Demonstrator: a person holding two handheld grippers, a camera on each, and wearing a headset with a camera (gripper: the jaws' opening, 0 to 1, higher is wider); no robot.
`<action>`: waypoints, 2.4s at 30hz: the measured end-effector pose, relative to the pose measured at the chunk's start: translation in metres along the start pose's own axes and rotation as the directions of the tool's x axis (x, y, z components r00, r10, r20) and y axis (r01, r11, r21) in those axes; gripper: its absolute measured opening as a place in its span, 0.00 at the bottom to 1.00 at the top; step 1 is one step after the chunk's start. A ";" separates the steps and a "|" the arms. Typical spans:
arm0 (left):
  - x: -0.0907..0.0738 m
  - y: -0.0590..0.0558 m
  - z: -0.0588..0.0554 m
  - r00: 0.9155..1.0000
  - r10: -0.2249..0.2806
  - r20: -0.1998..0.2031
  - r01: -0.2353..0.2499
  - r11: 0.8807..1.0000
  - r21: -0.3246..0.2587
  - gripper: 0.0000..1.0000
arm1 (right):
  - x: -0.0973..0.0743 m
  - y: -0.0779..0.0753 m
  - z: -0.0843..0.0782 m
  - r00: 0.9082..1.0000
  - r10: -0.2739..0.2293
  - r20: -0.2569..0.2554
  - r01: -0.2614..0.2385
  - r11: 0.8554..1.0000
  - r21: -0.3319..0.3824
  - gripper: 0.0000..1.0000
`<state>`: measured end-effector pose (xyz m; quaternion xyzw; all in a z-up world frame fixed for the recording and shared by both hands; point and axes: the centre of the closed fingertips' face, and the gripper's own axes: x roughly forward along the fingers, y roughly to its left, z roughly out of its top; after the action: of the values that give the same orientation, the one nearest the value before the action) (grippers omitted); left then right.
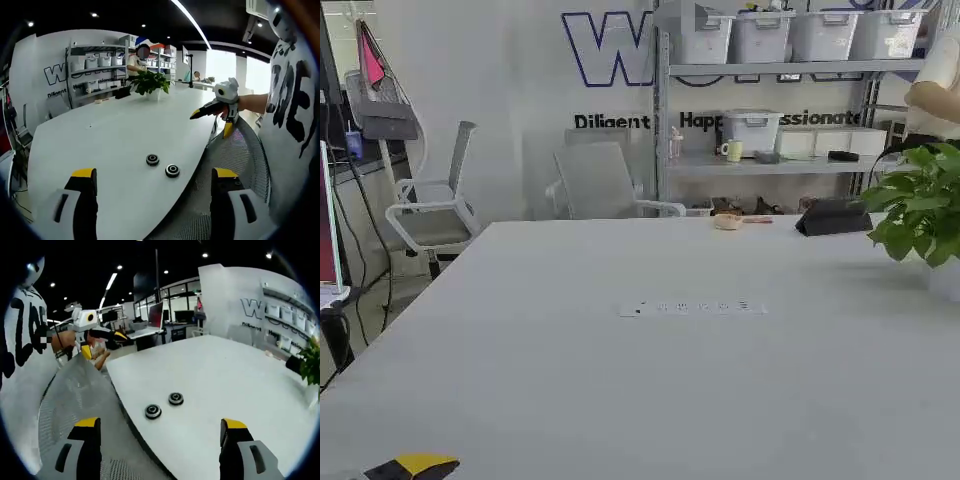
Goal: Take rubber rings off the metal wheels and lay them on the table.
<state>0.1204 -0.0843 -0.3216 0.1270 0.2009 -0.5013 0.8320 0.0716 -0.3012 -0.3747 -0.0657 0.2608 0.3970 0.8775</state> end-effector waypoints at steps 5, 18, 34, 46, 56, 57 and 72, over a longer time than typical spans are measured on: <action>0.001 0.002 -0.002 1.000 0.003 -0.008 -0.003 1.000 0.000 0.94 | 0.001 -0.001 -0.003 1.000 0.008 -0.009 -0.008 1.000 0.004 0.99; 0.004 0.000 -0.001 1.000 -0.006 -0.018 0.006 1.000 0.012 0.94 | 0.000 -0.001 -0.006 1.000 0.015 -0.016 -0.015 1.000 0.004 0.99; 0.002 0.007 -0.011 1.000 0.012 -0.026 -0.012 1.000 -0.002 0.94 | 0.003 0.000 -0.013 0.999 0.030 -0.030 -0.030 1.000 0.009 0.99; 0.008 0.003 -0.021 0.999 0.001 -0.039 -0.001 1.000 0.007 0.95 | 0.013 0.002 -0.015 0.998 0.056 -0.028 -0.057 0.998 -0.003 0.99; 0.011 0.002 -0.022 0.999 -0.013 -0.042 0.014 1.000 0.013 0.95 | 0.014 0.004 -0.015 0.998 0.060 -0.026 -0.060 0.998 -0.005 0.99; 0.011 0.003 -0.022 0.999 -0.014 -0.042 0.014 1.000 0.013 0.95 | 0.014 0.004 -0.014 0.998 0.059 -0.024 -0.060 0.998 -0.005 0.99; 0.021 0.003 -0.028 0.997 -0.045 -0.055 0.047 0.999 0.027 0.95 | 0.026 0.005 -0.023 0.997 0.072 -0.037 -0.073 0.997 -0.008 0.99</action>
<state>0.1259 -0.0883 -0.3560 0.1477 0.2189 -0.5196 0.8126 0.0725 -0.2880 -0.4076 -0.0674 0.2771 0.4284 0.8574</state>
